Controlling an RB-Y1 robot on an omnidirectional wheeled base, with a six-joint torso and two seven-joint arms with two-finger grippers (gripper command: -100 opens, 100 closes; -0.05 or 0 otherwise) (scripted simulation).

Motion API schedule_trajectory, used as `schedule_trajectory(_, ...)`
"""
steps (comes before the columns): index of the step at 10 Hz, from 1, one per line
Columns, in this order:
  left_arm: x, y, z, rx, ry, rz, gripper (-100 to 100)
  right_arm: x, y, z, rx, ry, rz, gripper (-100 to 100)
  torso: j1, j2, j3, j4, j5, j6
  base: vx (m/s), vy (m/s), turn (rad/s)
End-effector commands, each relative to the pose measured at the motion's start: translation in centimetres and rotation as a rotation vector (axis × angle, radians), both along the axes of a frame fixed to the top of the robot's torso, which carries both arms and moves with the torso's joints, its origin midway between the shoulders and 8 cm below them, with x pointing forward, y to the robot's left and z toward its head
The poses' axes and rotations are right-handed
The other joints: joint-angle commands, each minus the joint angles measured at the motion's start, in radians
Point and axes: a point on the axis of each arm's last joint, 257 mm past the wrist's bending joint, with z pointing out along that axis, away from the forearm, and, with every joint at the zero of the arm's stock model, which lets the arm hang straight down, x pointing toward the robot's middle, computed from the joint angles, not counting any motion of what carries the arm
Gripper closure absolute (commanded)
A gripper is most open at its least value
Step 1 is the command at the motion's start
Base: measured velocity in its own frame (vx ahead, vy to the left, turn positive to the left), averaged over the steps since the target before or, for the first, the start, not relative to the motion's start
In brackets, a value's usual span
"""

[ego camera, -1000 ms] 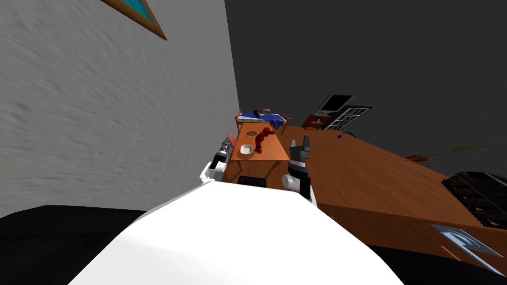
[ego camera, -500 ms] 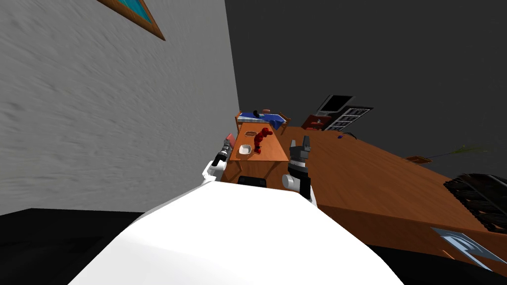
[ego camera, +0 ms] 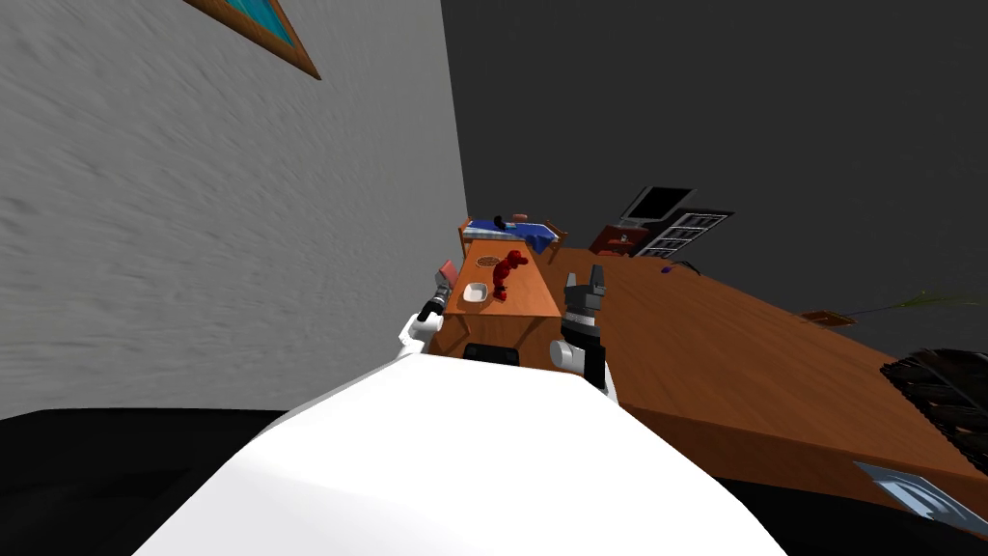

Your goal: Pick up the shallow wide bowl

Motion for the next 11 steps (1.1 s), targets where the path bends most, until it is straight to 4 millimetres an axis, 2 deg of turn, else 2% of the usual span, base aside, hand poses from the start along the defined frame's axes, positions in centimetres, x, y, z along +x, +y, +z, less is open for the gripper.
schedule_trajectory(1, -0.1, 0.1, -1.4, -0.009, 0.036, 0.008, -100, 0.0, 0.0, 0.0, 0.0, 0.0, 0.0, 0, 0.0, 0.0, 0.0, 0.0, 0.0, 0.0, 0.045, -0.078, 0.027)
schedule_trajectory(4, -0.5, 0.3, -5.9, -0.055, 0.159, 0.039, -100, 0.0, 0.0, 0.0, 0.0, 0.0, 0.0, 0, 0.001, 0.0, 0.0, 0.0, 0.0, 0.0, 0.047, -0.077, 0.061)
schedule_trajectory(5, -0.6, 0.3, -6.0, -0.056, 0.161, 0.039, -100, 0.0, 0.0, 0.0, 0.0, 0.0, 0.0, 0, 0.001, -0.001, 0.0, 0.0, 0.0, 0.0, 0.055, -0.065, 0.027)
schedule_trajectory(11, -2.6, -0.4, -13.3, -0.143, 0.369, 0.083, -100, 0.0, 0.0, 0.0, 0.0, 0.0, 0.0, 0, 0.0, -0.001, -0.001, 0.0, 0.0, 0.0, 0.066, -0.092, 0.055)
